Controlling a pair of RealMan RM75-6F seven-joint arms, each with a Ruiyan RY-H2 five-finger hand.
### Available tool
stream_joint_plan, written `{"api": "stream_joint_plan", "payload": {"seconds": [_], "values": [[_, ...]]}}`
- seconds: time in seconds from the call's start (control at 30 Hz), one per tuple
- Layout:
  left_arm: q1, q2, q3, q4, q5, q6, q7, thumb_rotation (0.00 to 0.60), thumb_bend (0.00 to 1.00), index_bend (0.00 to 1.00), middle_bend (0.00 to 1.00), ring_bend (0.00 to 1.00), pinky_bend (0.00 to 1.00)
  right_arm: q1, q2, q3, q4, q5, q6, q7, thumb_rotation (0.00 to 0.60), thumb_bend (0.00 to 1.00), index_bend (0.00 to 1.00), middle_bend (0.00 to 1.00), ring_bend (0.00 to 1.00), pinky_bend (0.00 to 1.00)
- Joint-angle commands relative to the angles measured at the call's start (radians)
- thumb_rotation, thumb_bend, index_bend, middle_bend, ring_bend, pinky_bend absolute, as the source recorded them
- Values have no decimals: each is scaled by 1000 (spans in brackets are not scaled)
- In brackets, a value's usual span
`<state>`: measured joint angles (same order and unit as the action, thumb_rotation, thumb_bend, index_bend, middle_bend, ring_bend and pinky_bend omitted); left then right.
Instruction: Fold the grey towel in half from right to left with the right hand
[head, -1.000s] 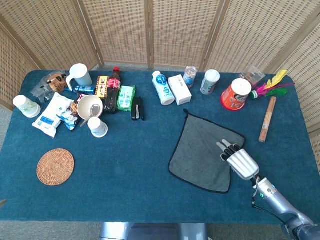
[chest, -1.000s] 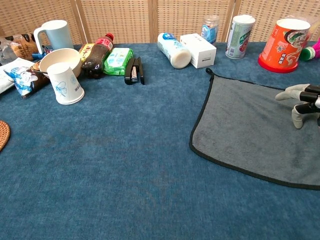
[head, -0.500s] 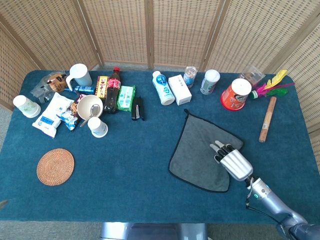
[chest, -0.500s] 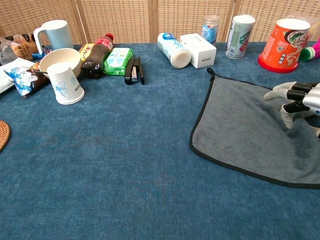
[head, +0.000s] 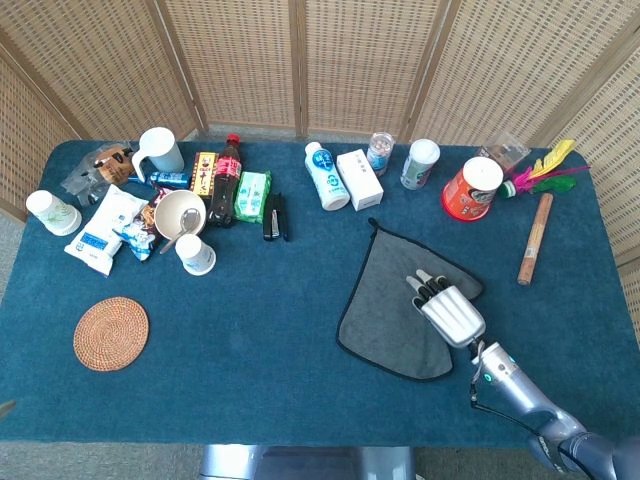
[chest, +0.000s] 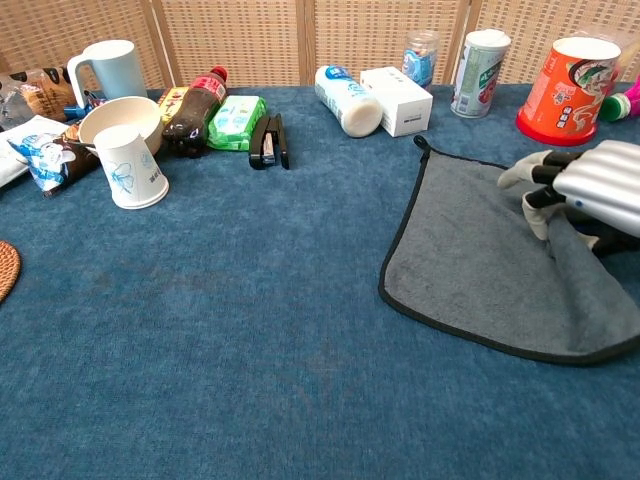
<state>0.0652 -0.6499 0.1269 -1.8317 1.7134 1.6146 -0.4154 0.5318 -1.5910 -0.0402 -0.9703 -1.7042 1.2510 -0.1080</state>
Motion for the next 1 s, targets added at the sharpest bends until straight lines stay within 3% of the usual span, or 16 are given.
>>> {"api": "stream_joint_plan", "payload": {"seconds": [0.03,0.33,1.0], "values": [[-2,1,0,1,0,-1,-4,600,197,10,0,0,16,15,14,31,-56,35,-33,-50,600,481,591,206,167,384],[0,5,0,10,0,5,-25,600,198,9,0,0,17,36,19,70,-169,94,-95,-163,600,482,589,205,167,384],[-5,12,3,24,7,7,-62,600,198,9,0,0,17,73,-42,143,-249,224,-175,-340,600,483,590,205,167,384]]}}
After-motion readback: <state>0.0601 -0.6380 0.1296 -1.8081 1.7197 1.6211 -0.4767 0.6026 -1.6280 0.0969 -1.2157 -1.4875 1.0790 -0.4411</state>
